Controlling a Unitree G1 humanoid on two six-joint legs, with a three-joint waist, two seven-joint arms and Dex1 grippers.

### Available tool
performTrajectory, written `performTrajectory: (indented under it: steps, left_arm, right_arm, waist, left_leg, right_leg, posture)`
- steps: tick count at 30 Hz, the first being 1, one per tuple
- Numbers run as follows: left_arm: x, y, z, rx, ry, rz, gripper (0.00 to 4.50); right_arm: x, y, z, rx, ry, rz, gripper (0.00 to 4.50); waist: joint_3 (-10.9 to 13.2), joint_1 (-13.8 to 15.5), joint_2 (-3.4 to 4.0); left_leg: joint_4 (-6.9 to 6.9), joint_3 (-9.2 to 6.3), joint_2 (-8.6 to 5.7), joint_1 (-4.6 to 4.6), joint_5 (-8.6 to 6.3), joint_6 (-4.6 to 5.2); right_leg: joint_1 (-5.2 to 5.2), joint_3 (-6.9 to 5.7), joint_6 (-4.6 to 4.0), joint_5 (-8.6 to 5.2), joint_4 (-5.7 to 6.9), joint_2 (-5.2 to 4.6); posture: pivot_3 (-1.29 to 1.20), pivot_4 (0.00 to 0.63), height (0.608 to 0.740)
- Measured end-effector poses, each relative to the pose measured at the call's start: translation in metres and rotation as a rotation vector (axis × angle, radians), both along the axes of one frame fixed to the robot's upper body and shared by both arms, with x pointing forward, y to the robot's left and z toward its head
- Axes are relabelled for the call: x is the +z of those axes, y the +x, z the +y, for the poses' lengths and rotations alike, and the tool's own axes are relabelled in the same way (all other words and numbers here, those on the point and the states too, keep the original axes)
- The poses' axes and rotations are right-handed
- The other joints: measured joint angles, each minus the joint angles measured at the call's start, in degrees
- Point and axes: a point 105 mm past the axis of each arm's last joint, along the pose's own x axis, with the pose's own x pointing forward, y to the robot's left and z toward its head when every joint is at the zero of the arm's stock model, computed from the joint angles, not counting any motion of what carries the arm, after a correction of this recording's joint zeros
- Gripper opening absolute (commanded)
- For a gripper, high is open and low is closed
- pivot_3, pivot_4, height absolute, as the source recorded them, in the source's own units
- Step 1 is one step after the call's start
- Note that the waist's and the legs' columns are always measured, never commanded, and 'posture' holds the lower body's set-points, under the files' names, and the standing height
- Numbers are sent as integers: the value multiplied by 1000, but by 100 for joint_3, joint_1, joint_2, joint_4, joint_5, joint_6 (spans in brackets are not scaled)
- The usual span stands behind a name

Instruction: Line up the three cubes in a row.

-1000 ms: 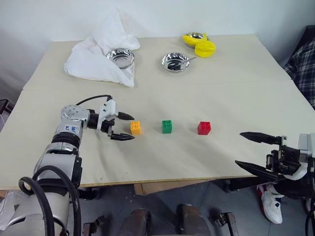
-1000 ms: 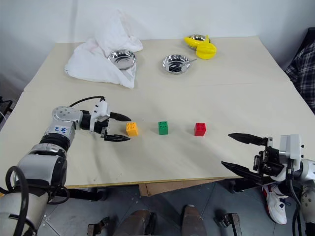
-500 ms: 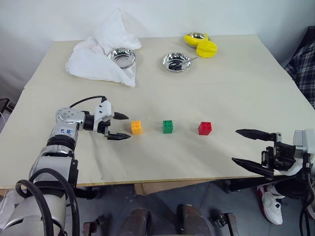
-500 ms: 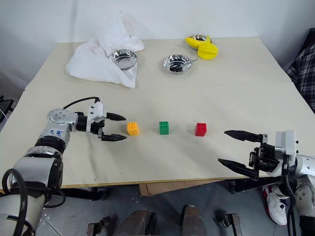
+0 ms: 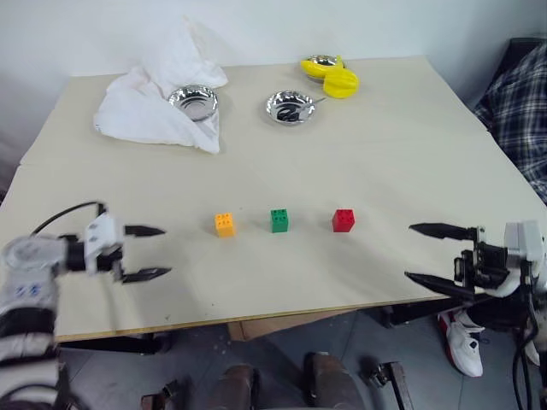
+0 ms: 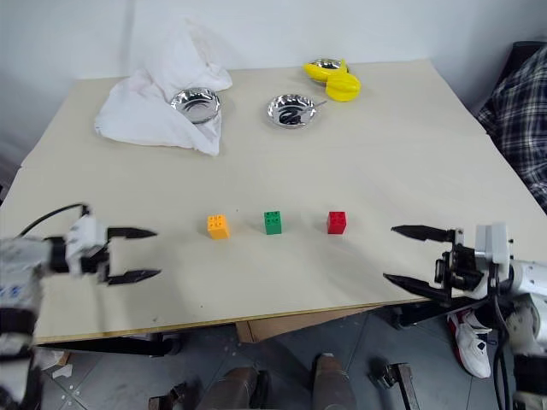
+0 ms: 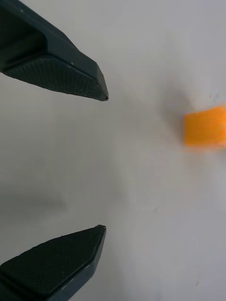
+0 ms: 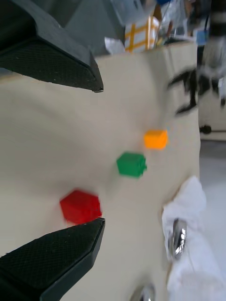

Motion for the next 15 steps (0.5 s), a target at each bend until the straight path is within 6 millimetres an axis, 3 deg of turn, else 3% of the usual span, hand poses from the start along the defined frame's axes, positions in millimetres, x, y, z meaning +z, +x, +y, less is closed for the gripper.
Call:
performTrajectory:
  steps: [5,9,15]
  left_arm:
    - [-5,-46,19,188,6,-5,4483]
    - [9,-49,17,264,-38,-83,4483]
    - [9,-51,13,309,-64,-111,4483]
  right_arm:
    - [-13,19,-27,-76,-106,68,4500]
    - [-18,26,-34,-86,-162,93,4500]
    - [-29,25,-35,-73,-190,138,4500]
  waist:
    - [6,112,11]
    - [4,203,18]
    - [1,189,24]
  left_leg:
    - [-1,2,5,2,-2,-3]
    - [-1,2,8,6,2,-10]
    - [-5,6,9,5,-2,-10]
  right_leg:
    - [7,1,-6,-3,-41,2]
    - [13,-3,-9,-2,-42,3]
    - [9,-4,-10,-1,-45,5]
  posture:
    - [0,150,740]
    - [0,150,740]
    - [0,150,740]
